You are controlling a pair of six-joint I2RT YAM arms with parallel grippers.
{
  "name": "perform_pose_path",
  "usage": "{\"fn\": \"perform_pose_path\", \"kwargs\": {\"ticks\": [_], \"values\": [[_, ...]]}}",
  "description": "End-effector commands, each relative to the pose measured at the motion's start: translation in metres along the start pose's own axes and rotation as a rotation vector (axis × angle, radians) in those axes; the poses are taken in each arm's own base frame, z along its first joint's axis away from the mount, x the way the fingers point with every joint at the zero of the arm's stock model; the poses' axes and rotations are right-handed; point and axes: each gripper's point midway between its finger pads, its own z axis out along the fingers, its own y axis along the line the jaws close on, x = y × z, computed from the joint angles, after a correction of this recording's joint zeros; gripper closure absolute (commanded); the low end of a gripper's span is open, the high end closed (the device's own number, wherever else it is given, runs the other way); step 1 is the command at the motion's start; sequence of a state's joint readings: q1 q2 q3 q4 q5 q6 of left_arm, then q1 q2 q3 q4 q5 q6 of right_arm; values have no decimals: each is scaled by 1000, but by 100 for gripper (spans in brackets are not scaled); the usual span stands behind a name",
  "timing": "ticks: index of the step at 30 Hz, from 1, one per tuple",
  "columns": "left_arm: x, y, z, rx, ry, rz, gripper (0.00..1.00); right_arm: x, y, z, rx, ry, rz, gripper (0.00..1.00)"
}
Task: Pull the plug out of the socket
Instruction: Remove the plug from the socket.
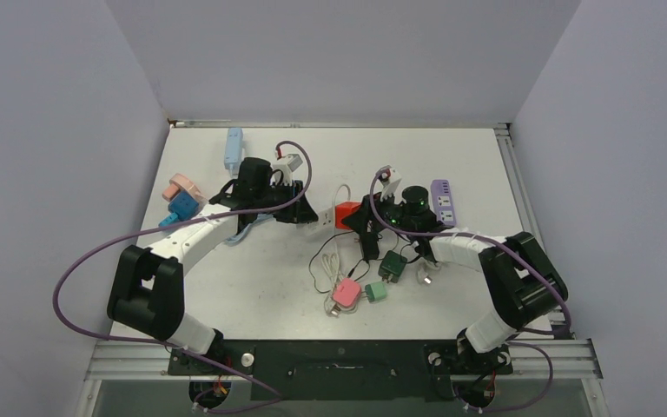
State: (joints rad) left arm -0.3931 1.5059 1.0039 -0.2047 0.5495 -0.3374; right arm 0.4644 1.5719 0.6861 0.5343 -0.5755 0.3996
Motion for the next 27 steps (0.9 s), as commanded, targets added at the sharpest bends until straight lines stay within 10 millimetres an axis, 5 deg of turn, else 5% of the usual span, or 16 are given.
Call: {"fn": "perform_pose_path", "kwargs": {"ticks": [1, 18, 27], "values": [[-21, -31, -6, 107, -40, 90, 100, -20, 2, -1, -64, -83, 8, 74], [-13, -10, 8, -14, -22, 24, 100, -14, 13, 8, 121, -67, -171, 87], [-15, -12, 7, -11, -29, 40, 100, -18, 15, 6, 59, -86, -105, 88]]}}
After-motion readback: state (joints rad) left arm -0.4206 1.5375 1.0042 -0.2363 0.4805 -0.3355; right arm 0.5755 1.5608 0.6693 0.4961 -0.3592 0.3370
